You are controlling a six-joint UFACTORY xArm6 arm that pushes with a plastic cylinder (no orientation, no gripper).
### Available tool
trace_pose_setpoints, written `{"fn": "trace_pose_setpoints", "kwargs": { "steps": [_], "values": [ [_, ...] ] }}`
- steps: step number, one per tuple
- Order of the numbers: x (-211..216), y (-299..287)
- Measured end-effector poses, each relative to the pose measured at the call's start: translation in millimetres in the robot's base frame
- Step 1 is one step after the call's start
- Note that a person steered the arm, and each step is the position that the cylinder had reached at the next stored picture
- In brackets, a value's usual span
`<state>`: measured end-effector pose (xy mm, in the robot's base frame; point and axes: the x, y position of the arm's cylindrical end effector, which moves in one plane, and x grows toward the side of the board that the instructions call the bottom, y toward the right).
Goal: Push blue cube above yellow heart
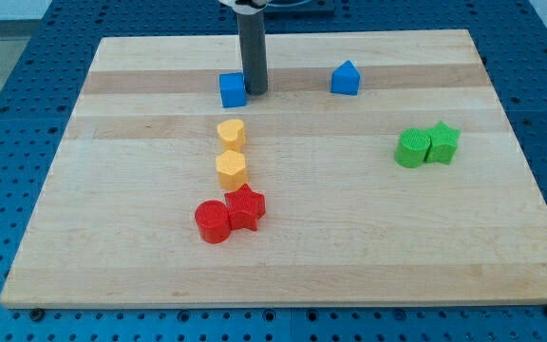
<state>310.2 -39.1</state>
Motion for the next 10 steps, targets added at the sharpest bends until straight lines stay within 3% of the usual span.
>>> {"fn": "trace_pose_setpoints", "kwargs": {
  "steps": [1,3,5,10],
  "values": [
    [-28.9,20.1],
    [-31.9,-25.4],
    [-20.8,-54.0],
    [3.0,-53.9]
  ]
}}
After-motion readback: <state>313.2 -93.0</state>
